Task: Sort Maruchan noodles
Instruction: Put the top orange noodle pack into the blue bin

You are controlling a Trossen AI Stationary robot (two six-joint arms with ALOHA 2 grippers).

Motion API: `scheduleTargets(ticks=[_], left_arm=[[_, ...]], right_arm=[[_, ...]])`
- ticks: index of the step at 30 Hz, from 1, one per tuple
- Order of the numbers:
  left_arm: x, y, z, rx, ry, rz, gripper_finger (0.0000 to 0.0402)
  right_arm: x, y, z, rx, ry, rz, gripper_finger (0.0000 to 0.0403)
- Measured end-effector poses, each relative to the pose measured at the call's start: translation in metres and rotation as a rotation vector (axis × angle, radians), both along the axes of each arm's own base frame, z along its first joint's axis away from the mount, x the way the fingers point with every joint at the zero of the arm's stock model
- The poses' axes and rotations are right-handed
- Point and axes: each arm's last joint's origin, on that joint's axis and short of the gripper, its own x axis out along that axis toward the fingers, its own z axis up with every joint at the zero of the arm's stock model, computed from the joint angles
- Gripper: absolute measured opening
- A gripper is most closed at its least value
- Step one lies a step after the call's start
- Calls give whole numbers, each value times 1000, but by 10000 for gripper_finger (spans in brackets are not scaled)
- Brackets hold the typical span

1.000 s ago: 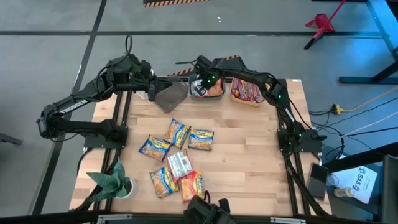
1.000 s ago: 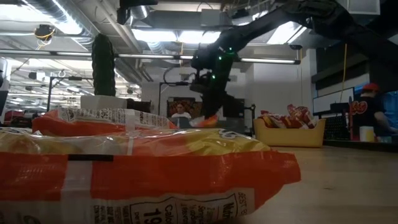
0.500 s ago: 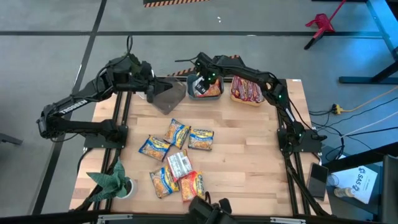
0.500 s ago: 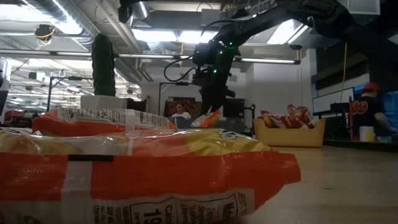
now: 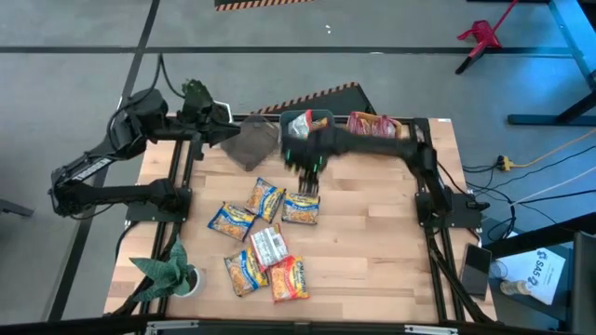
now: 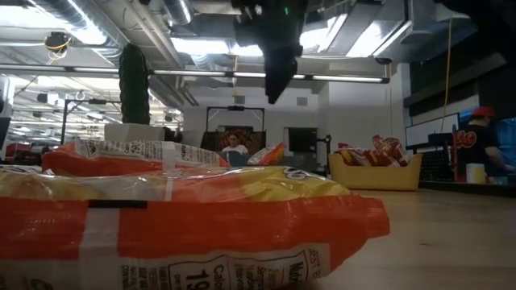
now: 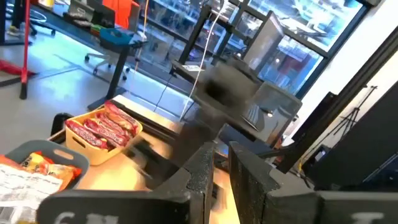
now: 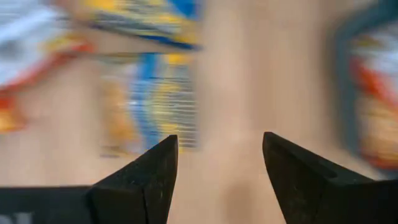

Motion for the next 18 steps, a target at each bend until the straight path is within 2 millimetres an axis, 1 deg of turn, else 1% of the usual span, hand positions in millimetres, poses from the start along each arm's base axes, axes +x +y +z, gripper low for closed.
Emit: scheduleTargets(ticks=[2,5,7,9,11,14,16,18], left_arm=[[-2,-1,1,4,-6,0,43],[-2,-1,1,2,-3,-1,43],[-2,-2,0,0,1,-5,43],[-3,-2,0,-3,5,-6,43],[-3,-2,-1,-8,15,-10,43],[-3,-2,-2,-13,23,-31,43],[-3,-3,-3,-19,33,-31,43],[-3,-3,-4,-24,39,-29,43]], right_arm=[[6,36,-9,46,-16,-14,218],[14,84,-25,150,-63,-51,218],[20,111,-37,220,-132,-75,218],[23,132,-54,294,-177,-105,218],[24,146,-74,369,-222,-130,218],[25,157,-103,468,-317,-180,218],[18,160,-127,503,-345,-250,218],[11,159,-147,518,-363,-319,218]])
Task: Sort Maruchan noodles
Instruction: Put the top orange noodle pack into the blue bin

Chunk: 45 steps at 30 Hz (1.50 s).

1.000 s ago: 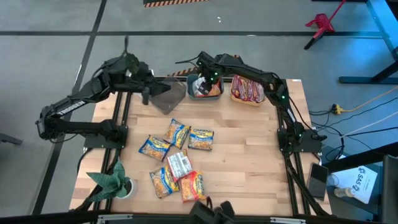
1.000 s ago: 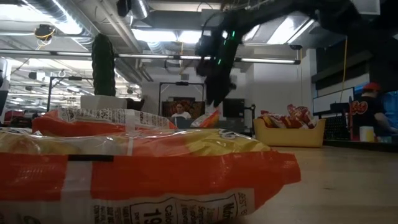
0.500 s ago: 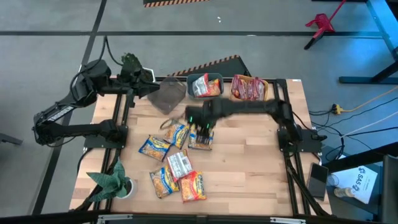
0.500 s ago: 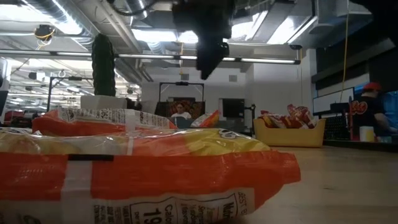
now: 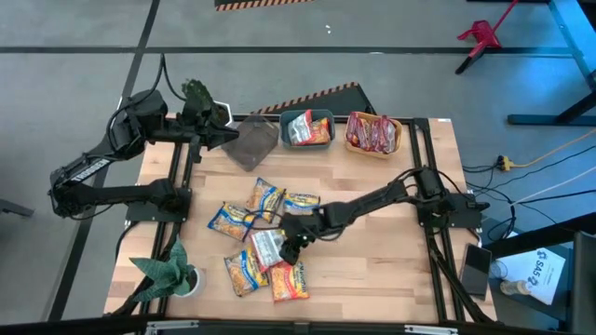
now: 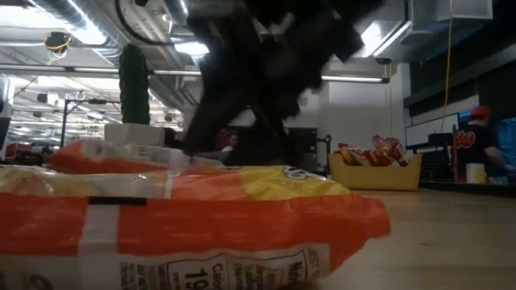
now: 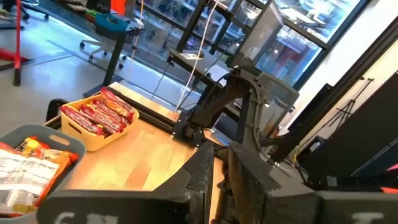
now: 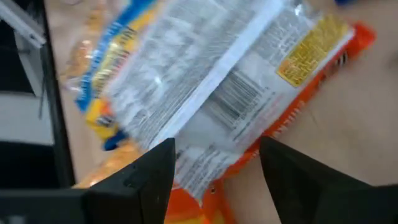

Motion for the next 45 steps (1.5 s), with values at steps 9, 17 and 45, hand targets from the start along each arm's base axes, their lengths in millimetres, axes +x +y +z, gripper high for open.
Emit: scheduleTargets(ticks=[9,17,45], left_arm=[[0,1,0,3,-1,34,43],[0,2,0,4,-2,56,43],[0,3,4,53,-31,112,43]], right_arm=[[-7,-3,-22,3,-64,-51,204],[-5,2,-19,-18,-86,-64,16],[-42,-224,194,-848,212,-333,0]])
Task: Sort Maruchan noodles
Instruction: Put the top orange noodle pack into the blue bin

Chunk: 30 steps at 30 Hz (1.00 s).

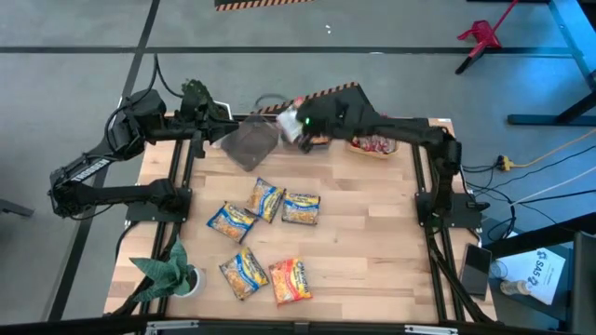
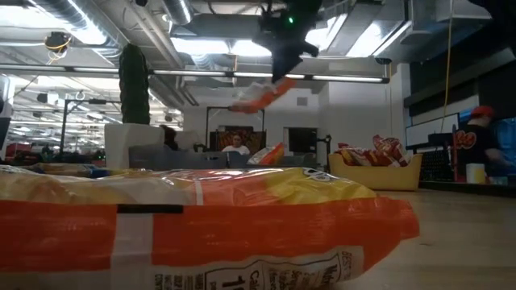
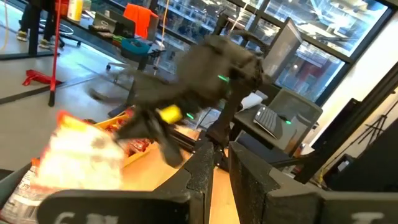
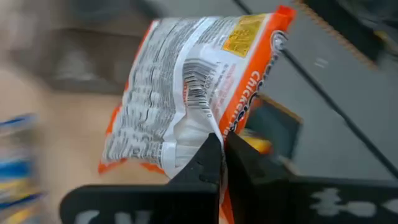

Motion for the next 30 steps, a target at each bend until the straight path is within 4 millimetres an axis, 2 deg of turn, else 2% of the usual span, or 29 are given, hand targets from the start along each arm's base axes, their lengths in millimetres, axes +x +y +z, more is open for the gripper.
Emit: scheduleTargets(ticks=[2,5,8,15,25,30], left_arm=[[0,0,0,0,0,0,43],[0,0,0,1,1,13,43],[0,1,0,3,1,49,43],[-1,4,0,4,2,135,43],[-2,6,0,4,3,195,43],[-2,6,0,4,3,195,43]], right_arm=[[-5,-17,0,-25,10,-53,0],[-9,-31,-8,-37,28,-98,0],[-3,-42,-23,-33,50,-92,0],[13,-57,-65,-31,170,-85,0],[20,-78,-74,-31,80,-109,0],[27,-80,-91,-3,84,-114,0]])
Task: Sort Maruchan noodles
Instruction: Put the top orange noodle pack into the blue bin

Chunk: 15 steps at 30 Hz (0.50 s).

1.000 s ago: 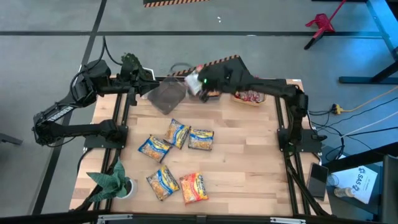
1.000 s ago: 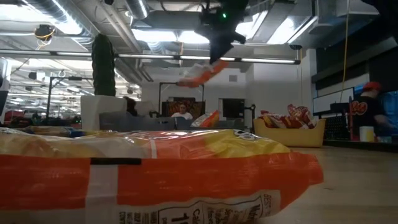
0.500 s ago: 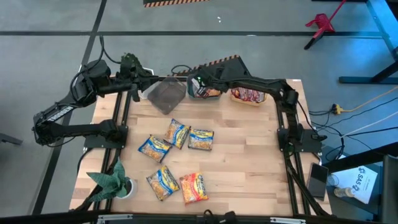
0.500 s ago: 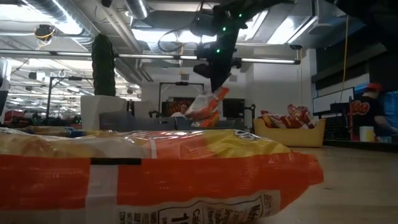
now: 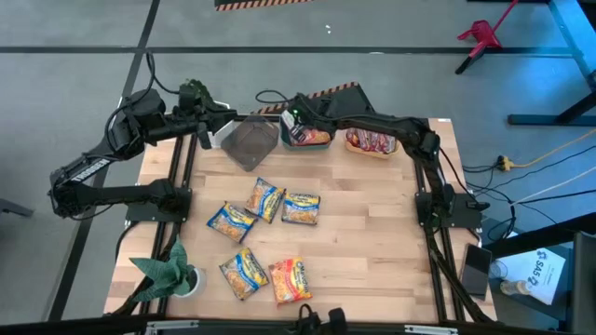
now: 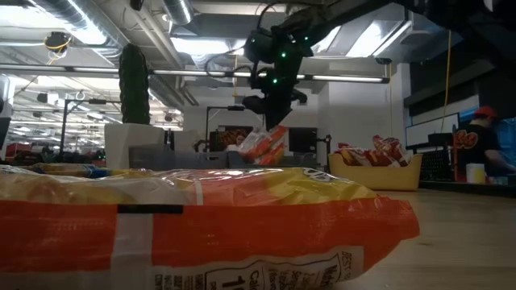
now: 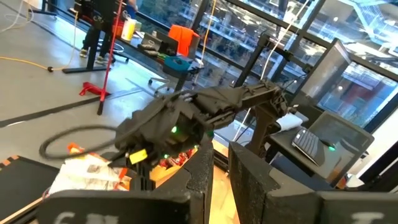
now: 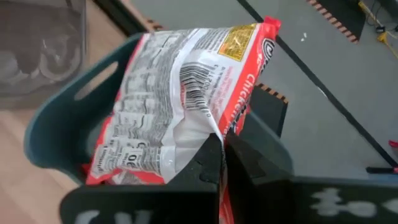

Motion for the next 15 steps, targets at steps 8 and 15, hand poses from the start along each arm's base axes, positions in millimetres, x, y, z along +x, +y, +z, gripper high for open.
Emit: scheduleTargets(ticks=[8,15], left_arm=[[0,0,0,0,0,0,43],[0,0,0,1,0,0,43]], right_arm=[[4,-1,-1,5,-20,50,9],[7,4,-1,46,-36,128,72]])
